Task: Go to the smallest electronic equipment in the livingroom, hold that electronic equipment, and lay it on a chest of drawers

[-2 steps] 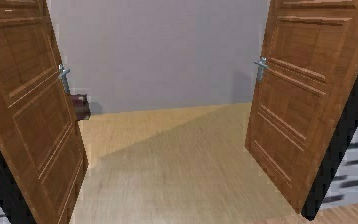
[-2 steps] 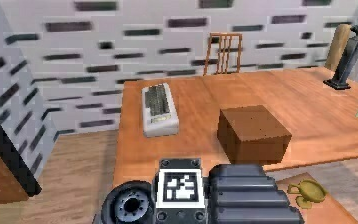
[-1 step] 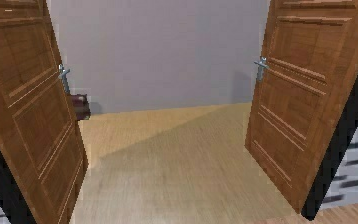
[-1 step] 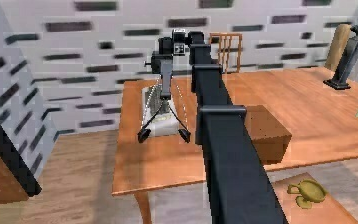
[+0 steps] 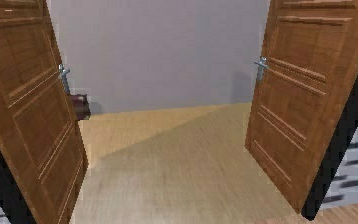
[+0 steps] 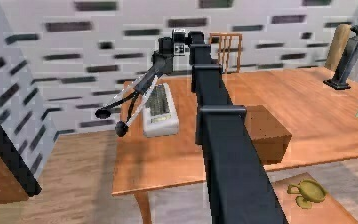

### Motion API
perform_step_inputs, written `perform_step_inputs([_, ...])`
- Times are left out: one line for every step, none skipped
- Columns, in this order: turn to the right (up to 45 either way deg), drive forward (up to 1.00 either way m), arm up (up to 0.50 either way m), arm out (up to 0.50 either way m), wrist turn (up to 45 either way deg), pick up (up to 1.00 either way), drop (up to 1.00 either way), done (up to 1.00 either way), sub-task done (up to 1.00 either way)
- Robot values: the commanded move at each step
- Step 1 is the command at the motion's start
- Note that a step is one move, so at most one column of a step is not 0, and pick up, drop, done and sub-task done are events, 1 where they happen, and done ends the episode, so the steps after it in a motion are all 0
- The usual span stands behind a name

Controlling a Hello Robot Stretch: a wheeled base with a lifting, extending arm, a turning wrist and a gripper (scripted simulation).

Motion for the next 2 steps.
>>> perform_step_inputs([0.0, 0.00, 0.00, 0.00, 45.0, 0.00, 0.00, 0.00, 0.00])
perform_step_inputs([0.0, 0.00, 0.00, 0.00, 45.0, 0.00, 0.00, 0.00, 0.00])
